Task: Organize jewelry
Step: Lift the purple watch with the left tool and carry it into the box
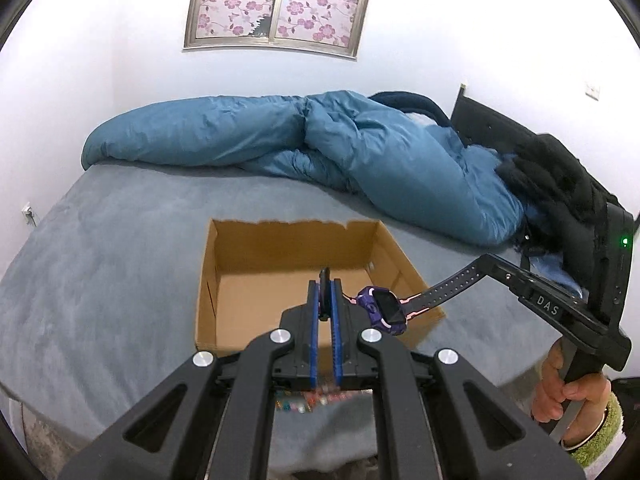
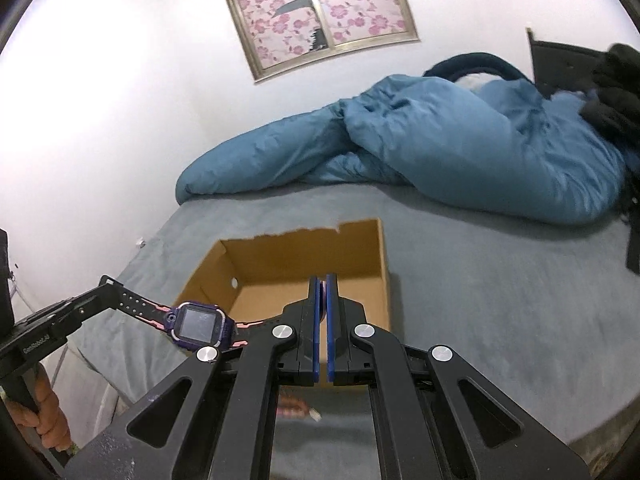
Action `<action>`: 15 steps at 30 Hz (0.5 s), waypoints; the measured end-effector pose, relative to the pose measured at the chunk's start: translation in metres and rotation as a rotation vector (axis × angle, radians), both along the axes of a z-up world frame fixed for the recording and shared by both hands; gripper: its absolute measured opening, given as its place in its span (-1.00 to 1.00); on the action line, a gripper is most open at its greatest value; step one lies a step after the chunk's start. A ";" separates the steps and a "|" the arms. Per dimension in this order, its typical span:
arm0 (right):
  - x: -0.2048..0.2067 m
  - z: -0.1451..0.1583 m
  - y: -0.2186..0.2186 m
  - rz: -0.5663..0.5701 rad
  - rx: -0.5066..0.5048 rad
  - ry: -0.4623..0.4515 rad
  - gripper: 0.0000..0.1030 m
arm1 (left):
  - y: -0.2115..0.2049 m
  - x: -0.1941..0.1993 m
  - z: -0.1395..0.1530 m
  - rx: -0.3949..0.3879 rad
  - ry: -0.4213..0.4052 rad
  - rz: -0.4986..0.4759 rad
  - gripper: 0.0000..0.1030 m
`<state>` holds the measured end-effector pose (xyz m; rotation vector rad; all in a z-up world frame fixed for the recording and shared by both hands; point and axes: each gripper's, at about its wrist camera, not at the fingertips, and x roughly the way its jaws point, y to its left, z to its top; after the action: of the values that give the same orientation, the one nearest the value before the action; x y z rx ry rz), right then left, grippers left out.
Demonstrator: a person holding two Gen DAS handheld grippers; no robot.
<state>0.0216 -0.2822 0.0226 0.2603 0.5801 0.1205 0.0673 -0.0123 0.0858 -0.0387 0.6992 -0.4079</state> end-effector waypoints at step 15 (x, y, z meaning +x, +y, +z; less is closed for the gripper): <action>0.177 -0.047 0.029 0.064 -0.116 0.244 -0.98 | -0.019 0.180 -0.082 0.113 0.241 0.057 -0.91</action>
<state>0.1988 -0.2529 -0.0241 0.1448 0.8355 0.1170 0.2478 -0.0312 0.0039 -0.0007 0.9560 -0.3114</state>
